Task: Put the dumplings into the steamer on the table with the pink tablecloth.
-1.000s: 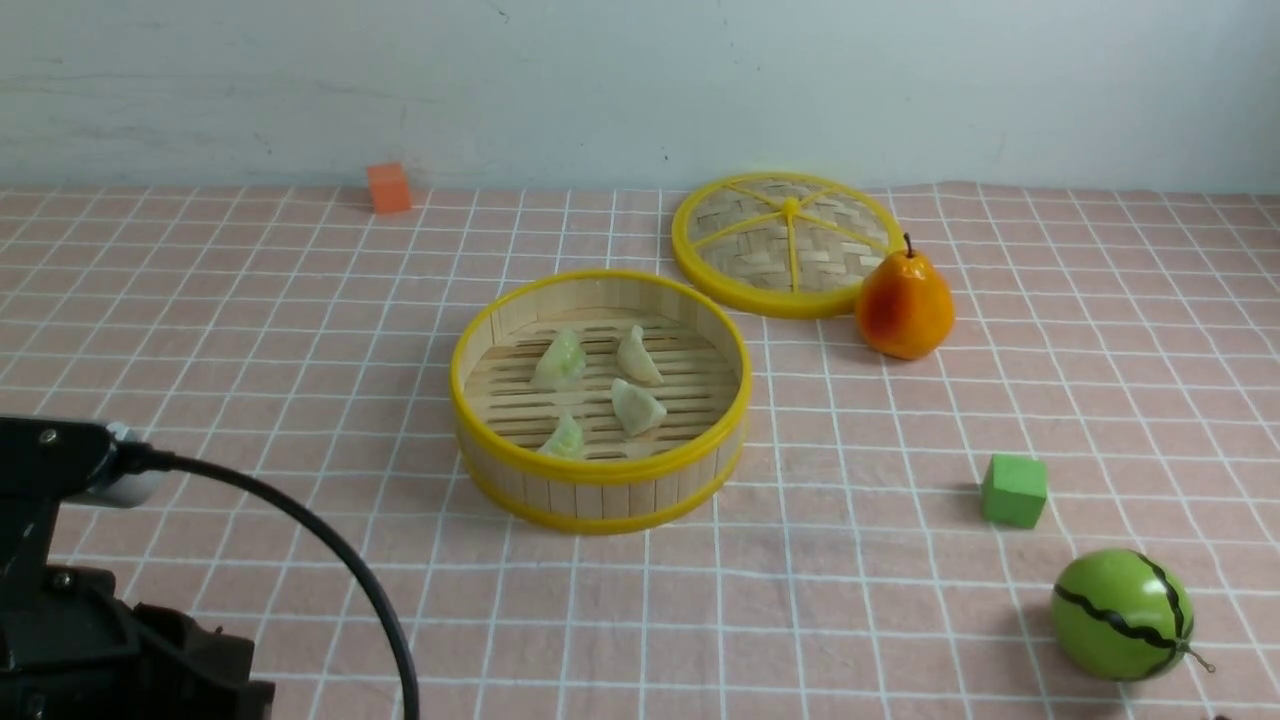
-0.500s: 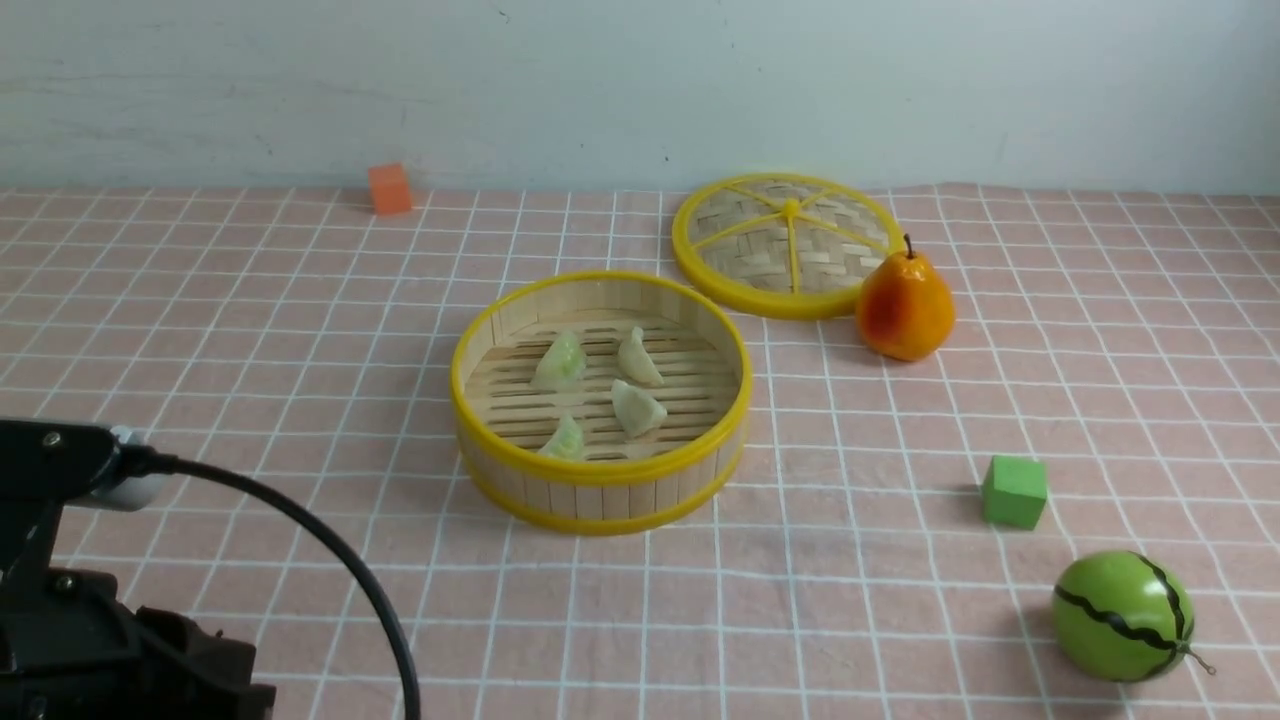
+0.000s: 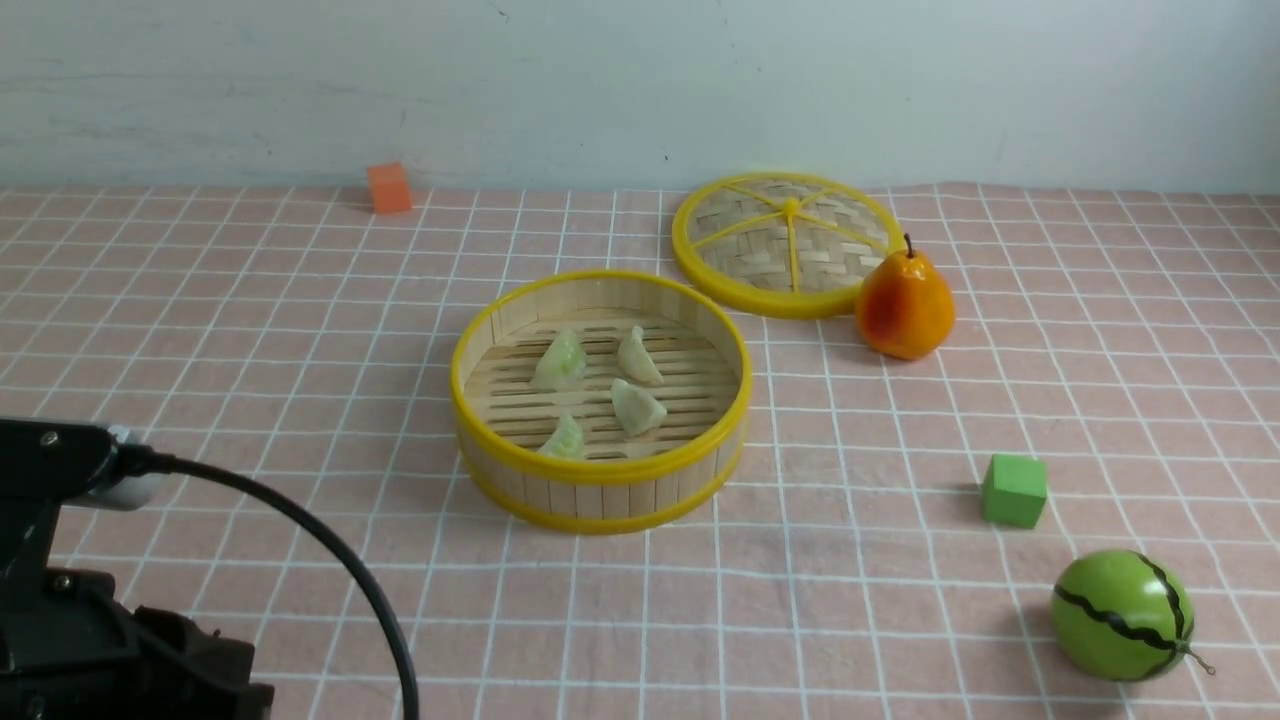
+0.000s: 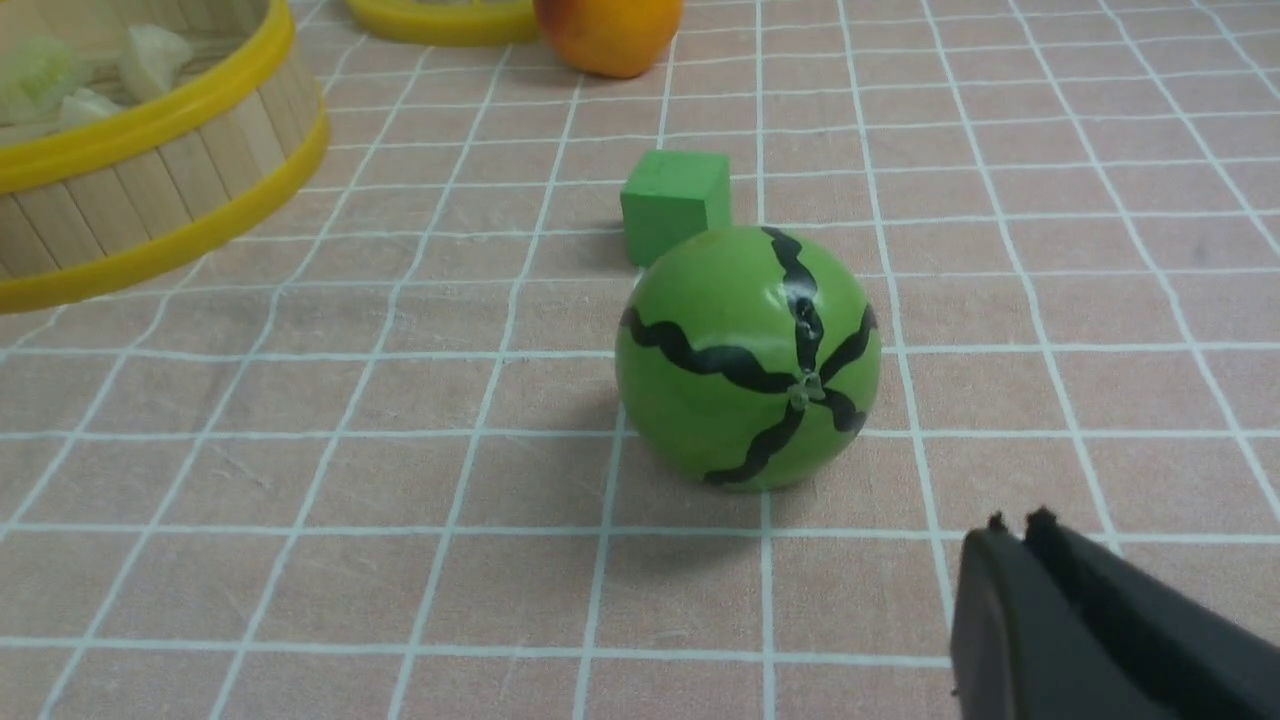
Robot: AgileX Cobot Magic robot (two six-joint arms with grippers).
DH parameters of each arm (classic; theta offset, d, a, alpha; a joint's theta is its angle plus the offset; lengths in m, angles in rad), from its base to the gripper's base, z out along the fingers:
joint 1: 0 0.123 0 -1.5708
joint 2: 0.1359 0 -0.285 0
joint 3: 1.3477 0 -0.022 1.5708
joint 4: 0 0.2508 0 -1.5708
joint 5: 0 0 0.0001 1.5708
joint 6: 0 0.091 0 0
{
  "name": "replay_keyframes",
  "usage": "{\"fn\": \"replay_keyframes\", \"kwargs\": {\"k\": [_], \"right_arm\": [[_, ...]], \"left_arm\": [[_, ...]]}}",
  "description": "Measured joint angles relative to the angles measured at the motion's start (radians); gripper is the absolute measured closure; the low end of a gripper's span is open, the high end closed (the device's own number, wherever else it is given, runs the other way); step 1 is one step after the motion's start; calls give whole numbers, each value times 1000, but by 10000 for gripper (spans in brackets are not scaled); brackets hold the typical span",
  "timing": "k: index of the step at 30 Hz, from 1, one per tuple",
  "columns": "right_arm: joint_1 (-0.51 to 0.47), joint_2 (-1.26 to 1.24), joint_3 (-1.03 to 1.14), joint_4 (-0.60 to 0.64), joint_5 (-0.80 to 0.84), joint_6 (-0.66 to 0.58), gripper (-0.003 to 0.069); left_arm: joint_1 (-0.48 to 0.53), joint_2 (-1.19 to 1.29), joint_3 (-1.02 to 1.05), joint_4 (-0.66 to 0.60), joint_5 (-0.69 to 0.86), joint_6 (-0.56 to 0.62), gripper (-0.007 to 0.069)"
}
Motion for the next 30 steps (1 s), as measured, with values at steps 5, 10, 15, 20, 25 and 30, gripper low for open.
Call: {"fn": "replay_keyframes", "kwargs": {"k": [5,10,15,20,25,30], "right_arm": [[0,0,0,0,0,0,638],[0,0,0,0,0,0,638],[0,0,0,0,1,0,631],[-1,0,0,0,1,0,624],[-1,0,0,0,1,0,620],[-1,0,0,0,2,0,616]], "left_arm": [[0,0,0,0,0,0,544],[0,0,0,0,0,0,537],[-5,-56,15,0,-3,0,533],[-6,-295,137,0,-35,0,533],[59,-641,358,34,-86,-3,533],[168,-841,538,38,-282,-7,560]]}}
